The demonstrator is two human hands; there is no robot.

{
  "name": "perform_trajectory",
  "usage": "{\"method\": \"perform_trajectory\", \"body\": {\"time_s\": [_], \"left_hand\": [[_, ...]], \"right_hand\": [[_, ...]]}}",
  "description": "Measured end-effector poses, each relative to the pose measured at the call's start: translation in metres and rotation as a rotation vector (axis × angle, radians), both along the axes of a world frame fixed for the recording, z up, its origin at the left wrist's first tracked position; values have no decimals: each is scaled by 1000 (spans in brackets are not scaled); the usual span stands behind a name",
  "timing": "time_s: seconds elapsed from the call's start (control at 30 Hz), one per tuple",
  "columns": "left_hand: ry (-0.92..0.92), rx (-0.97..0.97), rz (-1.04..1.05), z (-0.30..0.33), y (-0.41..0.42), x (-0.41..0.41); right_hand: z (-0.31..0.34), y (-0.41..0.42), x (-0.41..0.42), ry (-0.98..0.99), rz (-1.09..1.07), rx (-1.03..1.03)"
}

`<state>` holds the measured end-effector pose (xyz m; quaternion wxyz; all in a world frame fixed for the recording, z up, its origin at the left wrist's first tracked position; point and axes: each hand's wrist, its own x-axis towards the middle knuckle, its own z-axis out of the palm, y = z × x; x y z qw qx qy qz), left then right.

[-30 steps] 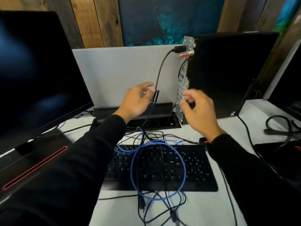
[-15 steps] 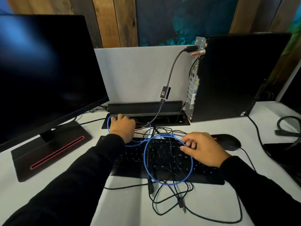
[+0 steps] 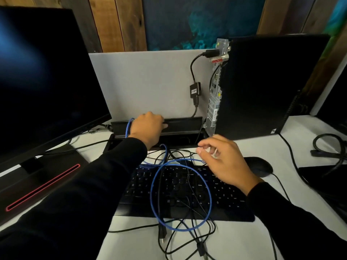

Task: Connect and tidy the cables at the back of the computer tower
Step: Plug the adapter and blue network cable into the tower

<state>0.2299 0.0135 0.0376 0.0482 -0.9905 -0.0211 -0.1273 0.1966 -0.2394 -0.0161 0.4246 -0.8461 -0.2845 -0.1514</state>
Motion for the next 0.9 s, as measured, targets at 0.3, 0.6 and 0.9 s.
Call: {"method": "perform_trajectory", "body": {"time_s": [0.3, 0.6, 0.9], "left_hand": [[35, -184, -256, -20, -15, 46], [334, -336, -79, -72, 36, 76], [238, -477, -20, -89, 33, 88]], "right_hand": [[27, 69, 75, -216, -133, -567], [15, 90, 114, -267, -129, -1025], [3, 101, 131, -221, -261, -993]]}}
